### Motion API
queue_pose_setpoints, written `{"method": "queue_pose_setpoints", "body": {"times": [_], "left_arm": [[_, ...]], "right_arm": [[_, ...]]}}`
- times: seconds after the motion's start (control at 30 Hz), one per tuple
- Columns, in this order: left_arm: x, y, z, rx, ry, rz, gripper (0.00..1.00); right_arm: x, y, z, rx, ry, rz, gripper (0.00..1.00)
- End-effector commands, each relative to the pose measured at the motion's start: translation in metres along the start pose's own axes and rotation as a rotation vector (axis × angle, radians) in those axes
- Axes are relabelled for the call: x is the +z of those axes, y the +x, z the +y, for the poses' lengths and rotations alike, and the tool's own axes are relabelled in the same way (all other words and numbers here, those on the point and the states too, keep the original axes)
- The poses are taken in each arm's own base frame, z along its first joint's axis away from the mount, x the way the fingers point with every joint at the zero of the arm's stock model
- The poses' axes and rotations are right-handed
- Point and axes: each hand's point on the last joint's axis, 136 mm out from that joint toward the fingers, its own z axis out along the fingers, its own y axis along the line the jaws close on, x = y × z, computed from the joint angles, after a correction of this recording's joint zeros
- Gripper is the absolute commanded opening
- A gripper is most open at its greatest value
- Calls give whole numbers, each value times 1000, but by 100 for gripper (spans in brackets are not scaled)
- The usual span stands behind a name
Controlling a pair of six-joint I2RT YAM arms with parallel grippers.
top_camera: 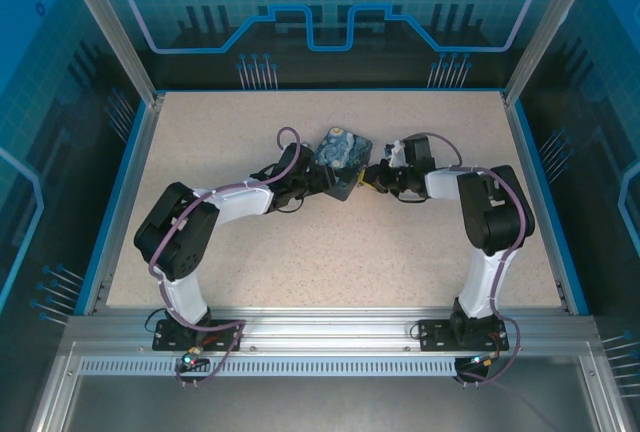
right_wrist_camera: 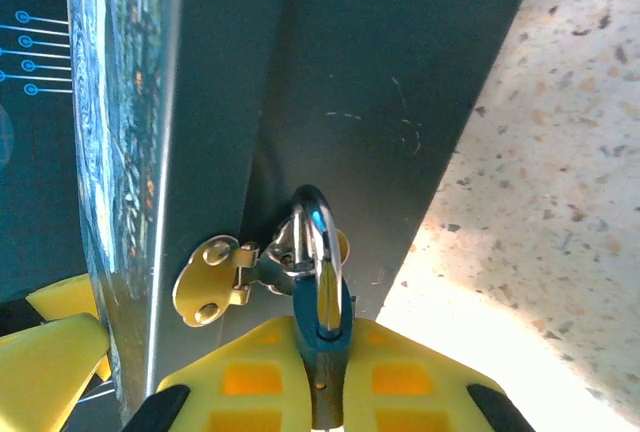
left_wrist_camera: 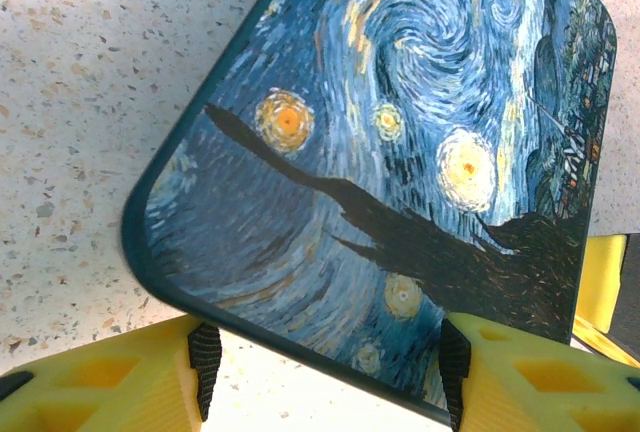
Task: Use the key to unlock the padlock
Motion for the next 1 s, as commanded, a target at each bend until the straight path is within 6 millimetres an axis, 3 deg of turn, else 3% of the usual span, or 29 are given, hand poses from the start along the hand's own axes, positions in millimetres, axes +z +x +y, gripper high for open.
{"method": "queue_pose_setpoints", "body": {"times": [0.0, 0.3, 0.53, 0.67, 0.97], "left_arm": [[10, 41, 44, 2, -150, 137, 60], [10, 40, 44, 5, -151, 138, 60], [8, 34, 41, 11, -147, 129, 61], [8, 30, 38, 20, -144, 126, 62], [11, 25, 27, 36, -100, 131, 62]], "right_arm": [[-27, -29, -3, -5, -6, -119, 0], [-30, -18, -13, 4, 0, -94, 0], [-26, 11, -7, -53, 11, -15, 0], [-27, 38, -15, -70, 47, 25, 0], [-25, 48, -35, -55, 104, 31, 0]]}}
